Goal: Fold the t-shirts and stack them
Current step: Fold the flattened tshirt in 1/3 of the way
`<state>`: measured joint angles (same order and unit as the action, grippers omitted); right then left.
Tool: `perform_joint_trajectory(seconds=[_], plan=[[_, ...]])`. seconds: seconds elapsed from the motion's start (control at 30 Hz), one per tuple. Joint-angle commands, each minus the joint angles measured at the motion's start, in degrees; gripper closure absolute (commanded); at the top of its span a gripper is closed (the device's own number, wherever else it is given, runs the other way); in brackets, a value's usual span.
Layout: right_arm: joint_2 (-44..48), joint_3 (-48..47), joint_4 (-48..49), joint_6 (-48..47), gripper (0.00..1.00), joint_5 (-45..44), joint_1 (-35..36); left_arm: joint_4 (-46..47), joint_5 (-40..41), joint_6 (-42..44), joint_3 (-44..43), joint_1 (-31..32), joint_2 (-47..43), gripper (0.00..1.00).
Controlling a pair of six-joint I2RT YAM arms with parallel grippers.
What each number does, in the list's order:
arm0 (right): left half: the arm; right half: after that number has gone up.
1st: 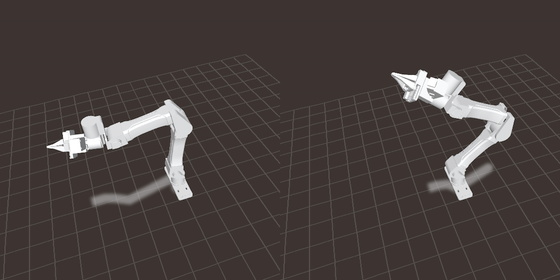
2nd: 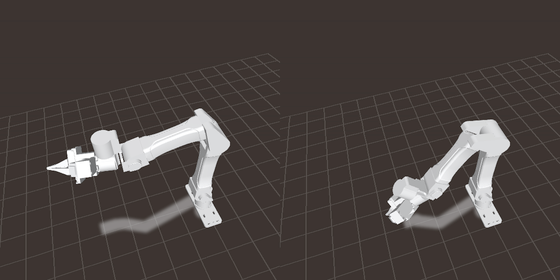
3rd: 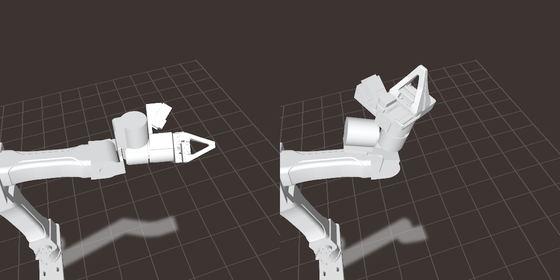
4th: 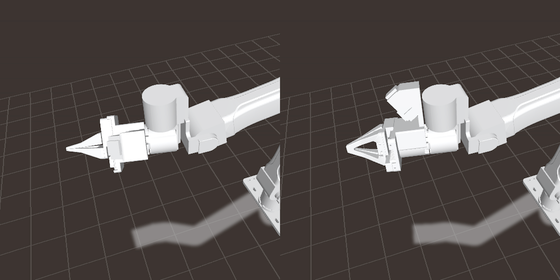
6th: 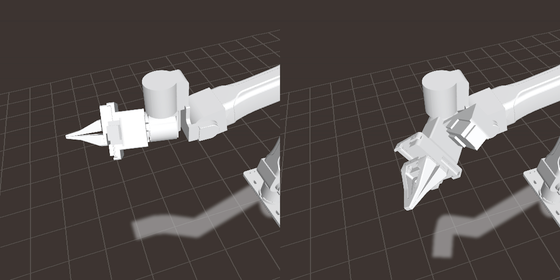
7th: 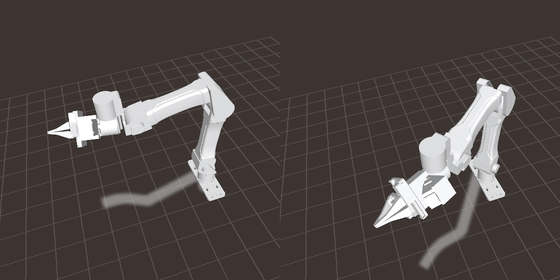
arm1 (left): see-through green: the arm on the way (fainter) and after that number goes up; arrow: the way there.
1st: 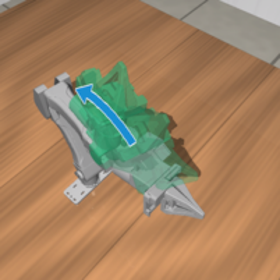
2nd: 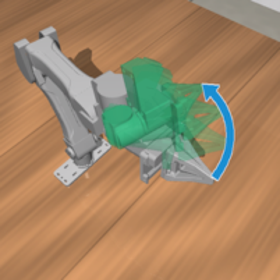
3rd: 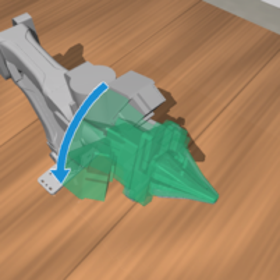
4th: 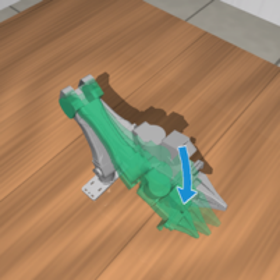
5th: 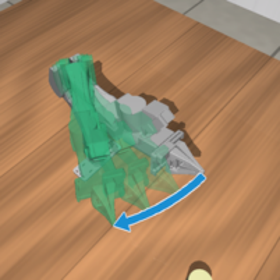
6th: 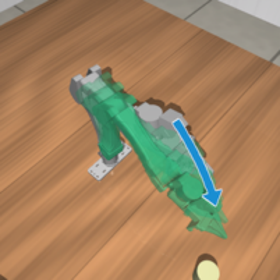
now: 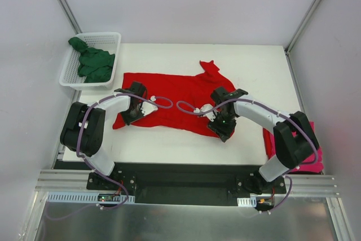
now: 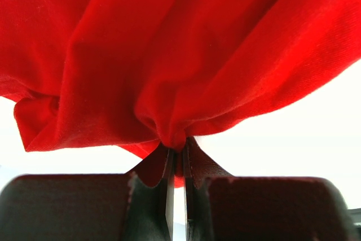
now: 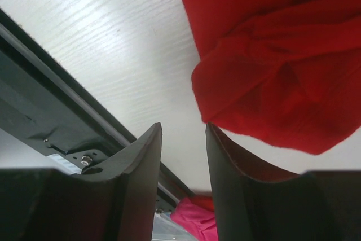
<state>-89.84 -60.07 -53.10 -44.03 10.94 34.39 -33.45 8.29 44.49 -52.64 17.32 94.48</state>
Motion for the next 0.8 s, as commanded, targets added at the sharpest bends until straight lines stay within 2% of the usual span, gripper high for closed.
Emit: perform_joint_trajectory(seconds=[0.0, 0.53, 0.77], plan=[[-2.87, -0.13, 4.50, 0.35, 0.60, -0.04, 0.41, -3.37, 1.46, -0.63, 2.72, 0.08, 1.94, 1.00], [-10.96, -1.19, 11.00, 5.18, 0.61, -14.45, 4.90, -3.55, 2.25, -1.07, 2.63, 0.78, 2.11, 1.00], [-9.92, -1.10, 10.56, 5.10, 0.62, -18.58, 4.81, -3.55, 2.25, -1.16, 2.72, 1.31, 2.12, 1.00]])
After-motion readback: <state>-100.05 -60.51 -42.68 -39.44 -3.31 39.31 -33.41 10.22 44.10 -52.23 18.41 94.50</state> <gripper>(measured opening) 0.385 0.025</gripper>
